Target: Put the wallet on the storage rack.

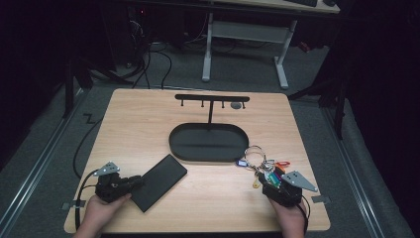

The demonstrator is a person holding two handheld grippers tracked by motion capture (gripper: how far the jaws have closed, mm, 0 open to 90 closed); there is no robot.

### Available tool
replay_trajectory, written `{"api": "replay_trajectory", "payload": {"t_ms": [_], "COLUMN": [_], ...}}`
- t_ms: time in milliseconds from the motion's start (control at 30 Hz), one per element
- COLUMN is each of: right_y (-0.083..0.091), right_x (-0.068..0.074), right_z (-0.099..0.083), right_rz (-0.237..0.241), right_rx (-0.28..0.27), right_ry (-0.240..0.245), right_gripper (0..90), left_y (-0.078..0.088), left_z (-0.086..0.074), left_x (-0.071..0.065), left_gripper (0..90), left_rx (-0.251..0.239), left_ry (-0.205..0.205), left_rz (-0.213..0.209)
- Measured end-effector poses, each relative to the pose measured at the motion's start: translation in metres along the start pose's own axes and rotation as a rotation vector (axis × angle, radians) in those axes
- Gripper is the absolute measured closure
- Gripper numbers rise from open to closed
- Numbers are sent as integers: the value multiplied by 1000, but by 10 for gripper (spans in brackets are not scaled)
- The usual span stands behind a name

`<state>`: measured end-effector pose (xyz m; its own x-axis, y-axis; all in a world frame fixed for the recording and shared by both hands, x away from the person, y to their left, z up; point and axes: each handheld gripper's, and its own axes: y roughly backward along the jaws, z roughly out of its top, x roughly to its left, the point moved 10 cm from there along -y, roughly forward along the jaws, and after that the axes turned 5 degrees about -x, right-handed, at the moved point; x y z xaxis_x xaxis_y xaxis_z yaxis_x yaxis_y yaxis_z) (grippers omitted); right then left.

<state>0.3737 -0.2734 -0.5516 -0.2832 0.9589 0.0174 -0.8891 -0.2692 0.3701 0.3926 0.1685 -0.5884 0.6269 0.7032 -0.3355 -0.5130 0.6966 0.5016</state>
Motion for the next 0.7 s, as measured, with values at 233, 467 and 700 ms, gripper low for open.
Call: {"api": "replay_trajectory", "payload": {"t_ms": [233, 467, 700], "right_y": [0, 0, 2], "right_x": [1, 0, -1], "right_z": [1, 1, 2], "right_rz": [3, 6, 5], "right_rx": [-3, -3, -9], "right_ry": [-4, -12, -14], "right_gripper": [311, 311, 312], "left_y": [2, 7, 14], "left_z": [3, 11, 21], "left_x": [-5, -11, -24], "left_gripper": [803, 821, 829], "left_rx": [-10, -41, -74], "left_ry": [-16, -54, -146], "left_rz": [9, 15, 44]}}
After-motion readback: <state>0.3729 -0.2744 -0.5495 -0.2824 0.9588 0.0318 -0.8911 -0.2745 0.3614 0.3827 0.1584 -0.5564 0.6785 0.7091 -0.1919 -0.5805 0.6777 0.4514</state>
